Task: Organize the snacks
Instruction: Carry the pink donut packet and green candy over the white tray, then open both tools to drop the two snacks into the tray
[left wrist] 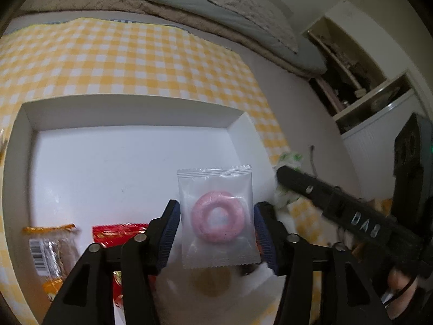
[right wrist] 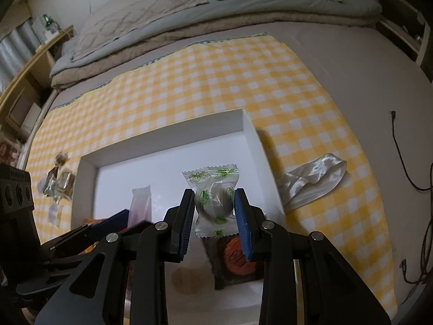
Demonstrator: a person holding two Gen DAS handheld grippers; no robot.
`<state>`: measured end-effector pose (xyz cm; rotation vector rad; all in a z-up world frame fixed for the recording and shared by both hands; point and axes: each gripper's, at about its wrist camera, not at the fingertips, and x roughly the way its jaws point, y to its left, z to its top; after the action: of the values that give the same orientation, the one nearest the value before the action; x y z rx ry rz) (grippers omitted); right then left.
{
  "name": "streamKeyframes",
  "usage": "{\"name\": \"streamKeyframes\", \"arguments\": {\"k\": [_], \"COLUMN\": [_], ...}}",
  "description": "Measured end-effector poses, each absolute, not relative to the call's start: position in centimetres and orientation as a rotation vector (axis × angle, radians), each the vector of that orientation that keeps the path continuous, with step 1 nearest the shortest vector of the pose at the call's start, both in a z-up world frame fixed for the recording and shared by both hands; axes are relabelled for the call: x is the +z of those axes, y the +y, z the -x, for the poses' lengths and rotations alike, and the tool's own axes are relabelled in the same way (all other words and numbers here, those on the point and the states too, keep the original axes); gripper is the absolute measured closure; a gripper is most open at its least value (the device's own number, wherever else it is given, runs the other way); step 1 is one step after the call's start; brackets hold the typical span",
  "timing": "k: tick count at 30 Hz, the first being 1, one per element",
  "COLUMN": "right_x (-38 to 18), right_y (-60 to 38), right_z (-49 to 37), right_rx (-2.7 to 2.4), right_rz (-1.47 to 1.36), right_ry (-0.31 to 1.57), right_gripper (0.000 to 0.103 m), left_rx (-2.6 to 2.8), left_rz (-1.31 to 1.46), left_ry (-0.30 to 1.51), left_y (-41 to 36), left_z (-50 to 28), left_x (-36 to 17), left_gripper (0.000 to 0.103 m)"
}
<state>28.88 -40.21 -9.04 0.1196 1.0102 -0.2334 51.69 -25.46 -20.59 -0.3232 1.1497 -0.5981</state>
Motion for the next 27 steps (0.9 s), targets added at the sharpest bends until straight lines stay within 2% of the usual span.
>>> {"name": "streamKeyframes", "arguments": {"k": [3,12,17,21,27], "right_x": [-9.5,-11.2,-11.3,-11.3,-11.1], "right_y": [-41.4,-42.6,-42.6,-42.4,-42.3], "right_z": [-29.9,-32.1,-32.4,-32.2,-31.4], "right_rx": [-0.242,-0.243,-0.246,-0.248,-0.247], "right_rz": [-0.124,-0.121,-0.120,-0.112,-0.098], "right_ry": [1.012,1.066,1.050,1.048,1.059], "right_gripper": [0.073,0.072,0.070,0.055,0.048], "left_rx": [-0.589,-0.579,-0.572,-0.560,-0.546], "left_rz": [0.244,0.077,0.011,-0.016,-0.019], "left_ry": [1.138,1.099,1.088,1.091,1.083], "left_y": [-26.3,-28.6,-29.2,-29.2,-27.9], "left_z": [-52.0,-52.4,-50.6,-49.8,-48.7], "left_x": [-20.9,-20.6,-20.2,-20.2,-19.3], "left_gripper": [0.023,0.002,0.000,0.000,0.000]}}
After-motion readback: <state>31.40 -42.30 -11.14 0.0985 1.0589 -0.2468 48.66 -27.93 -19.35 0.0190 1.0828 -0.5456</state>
